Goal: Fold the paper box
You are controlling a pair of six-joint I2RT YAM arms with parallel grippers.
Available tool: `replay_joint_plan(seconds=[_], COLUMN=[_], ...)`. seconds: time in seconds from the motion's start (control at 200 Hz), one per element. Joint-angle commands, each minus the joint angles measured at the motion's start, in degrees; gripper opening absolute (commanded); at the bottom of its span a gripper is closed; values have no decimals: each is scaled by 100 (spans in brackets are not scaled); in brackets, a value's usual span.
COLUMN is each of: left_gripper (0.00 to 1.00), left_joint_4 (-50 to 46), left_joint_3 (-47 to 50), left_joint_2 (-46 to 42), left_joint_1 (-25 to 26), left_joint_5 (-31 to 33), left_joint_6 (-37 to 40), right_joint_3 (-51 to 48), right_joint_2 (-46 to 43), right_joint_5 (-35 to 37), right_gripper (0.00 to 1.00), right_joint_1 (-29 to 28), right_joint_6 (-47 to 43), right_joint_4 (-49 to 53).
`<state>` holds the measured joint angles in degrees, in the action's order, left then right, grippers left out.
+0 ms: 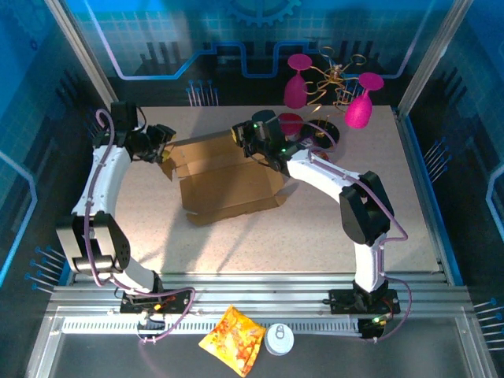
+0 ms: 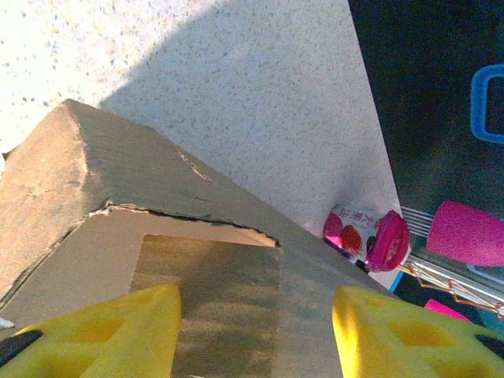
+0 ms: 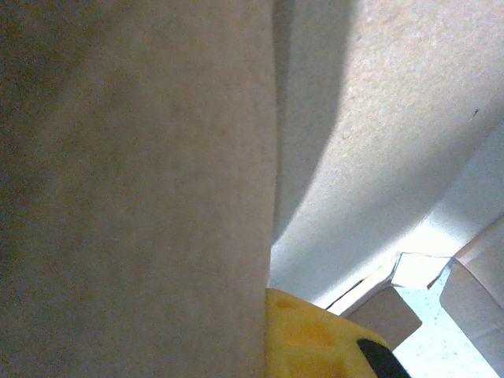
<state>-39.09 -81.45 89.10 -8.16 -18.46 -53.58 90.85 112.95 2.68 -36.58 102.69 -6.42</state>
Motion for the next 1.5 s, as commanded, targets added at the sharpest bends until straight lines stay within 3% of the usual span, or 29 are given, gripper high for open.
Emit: replay_joint_plan(seconds=[0.0,0.175,0.275,0.425,0.505,0.54,0.59,0.63,0.695,0.78,0.891,1.051,1.216,1.386,1.496], left_gripper=[54,47,31,0,1,12,38,52,64,71,69,53,30,19,15], left_joint_4=[118,415,549,534,599,644,632,546,395,207,-88,385,2148,3887,4859], left_joint_3=[95,267,363,391,411,392,316,226,85,49,288,1408,2502,3067,3561], left_joint_2=[-85,-86,-63,-120,-196,-216,-262,-332,-530,-855,-1179,-1141,-519,74,375], left_joint_1=[151,302,315,315,302,298,289,290,267,99,-553,-1513,-1546,-1327,-1289], left_joint_5=[-245,-264,-262,-72,-18,-41,-46,45,360,827,1007,229,-923,-1884,-2116], left_joint_6=[-198,-452,-590,-583,-560,-540,-483,-404,-226,12,154,-246,-917,-1277,-1646], right_joint_3=[213,269,251,181,144,132,112,95,67,-29,-119,-144,-249,-356,-371], right_joint_2=[50,127,118,52,-17,-44,-139,-223,-364,-596,-912,-1211,-1323,-1296,-1273], right_joint_5=[-48,-114,-123,-111,-119,-122,-90,-38,41,150,278,331,280,268,278], right_gripper=[0,0,0,0,0,0,0,0,0,0,0,0,0,0,0], right_joint_1=[78,74,73,77,67,63,54,38,19,2,6,26,54,96,141], right_joint_6=[38,70,82,85,46,34,25,16,21,165,299,371,480,559,574], right_joint_4=[-9,-29,-36,-48,-30,-11,38,83,140,171,374,625,622,367,335])
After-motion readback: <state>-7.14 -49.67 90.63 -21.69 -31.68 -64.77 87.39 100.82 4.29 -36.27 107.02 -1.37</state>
